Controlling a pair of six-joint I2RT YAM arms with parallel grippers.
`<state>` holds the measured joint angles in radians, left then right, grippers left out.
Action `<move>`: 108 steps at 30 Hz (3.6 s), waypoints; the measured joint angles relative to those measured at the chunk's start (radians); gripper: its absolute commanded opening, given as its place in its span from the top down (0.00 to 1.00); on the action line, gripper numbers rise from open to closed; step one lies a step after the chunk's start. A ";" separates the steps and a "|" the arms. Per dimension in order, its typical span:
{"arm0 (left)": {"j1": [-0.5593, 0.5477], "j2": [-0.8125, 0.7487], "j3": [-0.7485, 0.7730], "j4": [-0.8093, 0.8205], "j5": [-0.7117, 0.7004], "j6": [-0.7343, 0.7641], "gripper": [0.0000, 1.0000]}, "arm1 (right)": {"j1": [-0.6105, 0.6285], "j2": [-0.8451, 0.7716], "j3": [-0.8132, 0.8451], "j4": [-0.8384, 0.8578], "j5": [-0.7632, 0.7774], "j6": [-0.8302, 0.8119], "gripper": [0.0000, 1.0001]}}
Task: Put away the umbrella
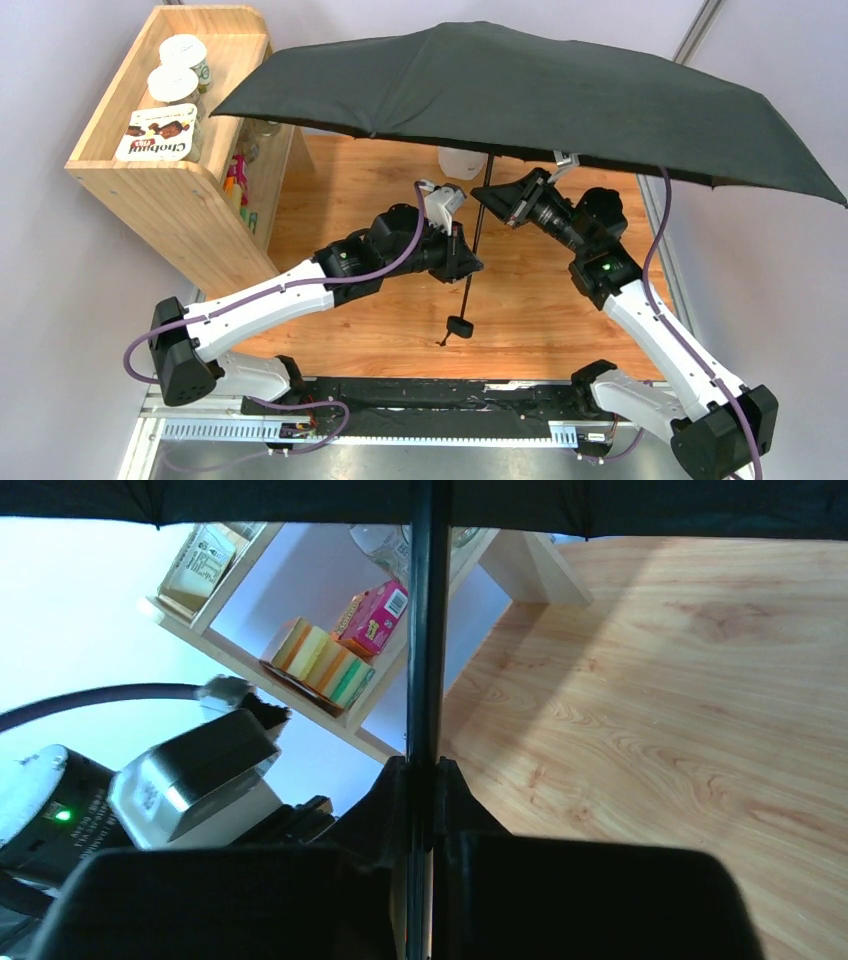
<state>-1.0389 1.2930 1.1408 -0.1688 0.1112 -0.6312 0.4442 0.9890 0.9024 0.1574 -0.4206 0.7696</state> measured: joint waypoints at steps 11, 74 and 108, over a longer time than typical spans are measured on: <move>-0.011 -0.114 0.255 -0.145 -0.248 0.154 0.34 | 0.031 -0.066 -0.071 -0.055 0.063 -0.020 1.00; 0.190 0.351 0.462 0.645 -0.273 0.146 0.44 | 0.177 -0.126 -0.002 -0.279 0.305 -0.229 1.00; 0.196 0.383 0.570 0.514 -0.184 0.108 1.00 | 0.253 -0.113 0.060 -0.330 0.385 -0.377 1.00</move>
<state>-0.8433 1.6760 1.7107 0.3454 -0.0731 -0.5232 0.6968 0.8761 0.9619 -0.1730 -0.0353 0.3923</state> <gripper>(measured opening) 0.286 0.058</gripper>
